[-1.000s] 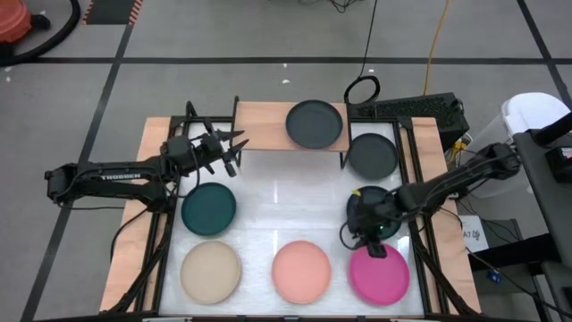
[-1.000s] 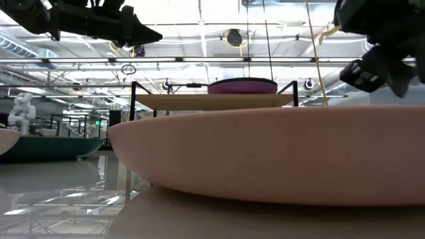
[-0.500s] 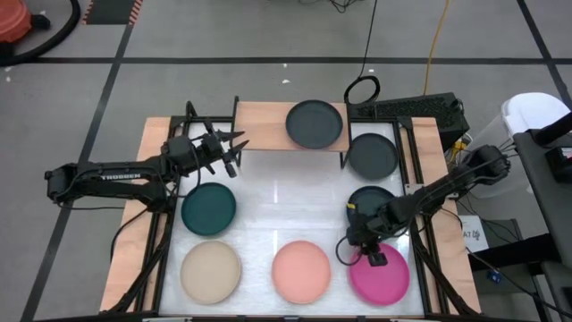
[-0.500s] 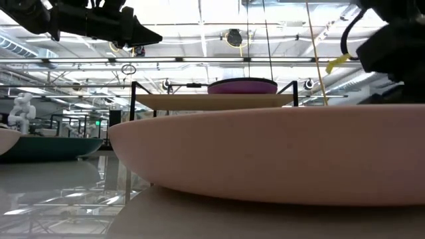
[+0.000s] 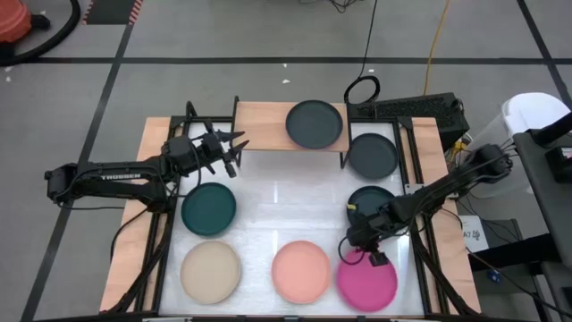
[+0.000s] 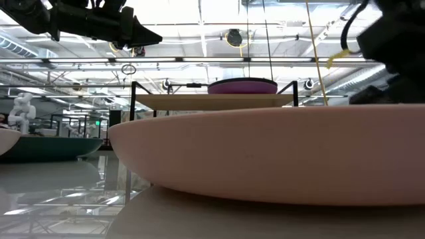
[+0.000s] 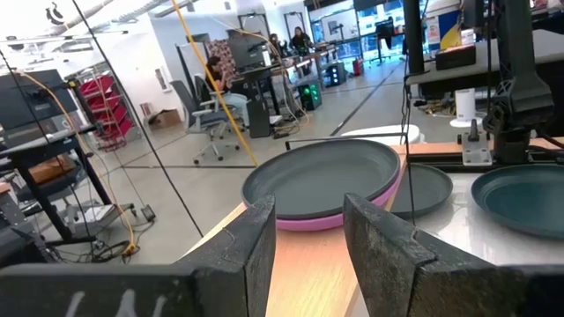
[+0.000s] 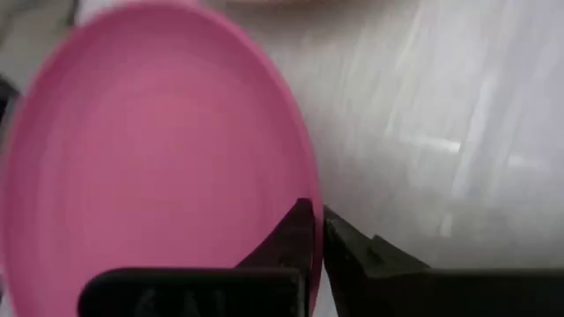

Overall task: Place and stack plates onto a shelf
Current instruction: Stack the pink plate on top of the black plate on the shelf

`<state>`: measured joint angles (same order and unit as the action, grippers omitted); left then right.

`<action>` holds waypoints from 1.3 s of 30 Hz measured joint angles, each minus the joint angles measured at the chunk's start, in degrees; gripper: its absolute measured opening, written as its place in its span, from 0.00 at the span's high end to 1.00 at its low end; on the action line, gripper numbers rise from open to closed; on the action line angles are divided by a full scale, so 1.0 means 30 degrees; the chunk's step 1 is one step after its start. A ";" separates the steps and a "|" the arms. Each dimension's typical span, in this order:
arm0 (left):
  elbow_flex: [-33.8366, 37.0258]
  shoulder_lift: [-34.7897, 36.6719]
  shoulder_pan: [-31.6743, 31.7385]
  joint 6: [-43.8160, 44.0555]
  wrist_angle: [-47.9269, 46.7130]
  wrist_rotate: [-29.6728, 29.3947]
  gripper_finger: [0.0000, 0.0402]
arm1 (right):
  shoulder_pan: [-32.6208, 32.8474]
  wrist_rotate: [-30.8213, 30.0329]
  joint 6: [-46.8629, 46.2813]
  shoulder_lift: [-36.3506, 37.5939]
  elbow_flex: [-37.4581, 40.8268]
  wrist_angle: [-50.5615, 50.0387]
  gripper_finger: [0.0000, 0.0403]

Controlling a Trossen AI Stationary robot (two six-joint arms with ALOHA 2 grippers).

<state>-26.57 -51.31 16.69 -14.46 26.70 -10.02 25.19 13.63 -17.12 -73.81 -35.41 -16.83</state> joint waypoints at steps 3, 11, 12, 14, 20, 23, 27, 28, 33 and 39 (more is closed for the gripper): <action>0.0000 0.0000 -0.0010 0.0055 0.0003 0.0006 0.65 | -0.0059 -0.0868 -0.0148 0.1161 0.0006 0.1208 0.99; 0.0000 0.0000 -0.0019 0.0131 0.0016 0.0004 0.65 | -0.1034 -0.9312 -0.0457 0.5970 0.0006 0.4869 1.00; 0.0000 0.0000 -0.0015 0.0136 0.0029 0.0003 0.65 | -0.1333 -1.0700 0.0130 0.6531 0.0006 0.5680 1.00; 0.0000 0.0000 -0.0020 0.0131 0.0071 0.0004 0.65 | -0.1938 -1.3668 0.1790 0.7520 0.0006 0.7550 1.00; 0.0000 0.0000 -0.0017 0.0082 0.0293 0.0000 0.65 | -0.4796 -2.0262 0.9815 0.8153 0.0006 1.6414 1.00; 0.0000 0.0000 -0.0022 0.0087 0.0418 0.0004 0.65 | -0.7138 -1.9540 1.2173 0.7631 -0.0050 2.0469 1.00; 0.0000 0.0000 -0.0022 0.0095 0.0512 0.0000 0.65 | -1.0572 -1.8781 1.1385 0.6876 -0.1121 1.8834 1.00; 0.0000 0.0000 -0.0022 0.0095 0.0517 0.0000 0.65 | -1.1428 -1.8216 1.0674 0.6619 -0.1614 1.7546 1.00; 0.0000 0.0000 -0.0022 0.0073 0.0525 0.0000 0.65 | -1.5191 -1.4230 0.6896 0.4679 -0.4876 1.0800 1.00; 0.0000 0.0000 -0.0022 0.0080 0.0503 0.0000 0.65 | -1.7994 -1.0840 0.5032 0.1998 -0.8002 0.5114 1.00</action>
<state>-26.57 -51.31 16.62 -14.22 28.21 -10.02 -28.79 -18.89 -2.02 -67.82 -59.42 -1.49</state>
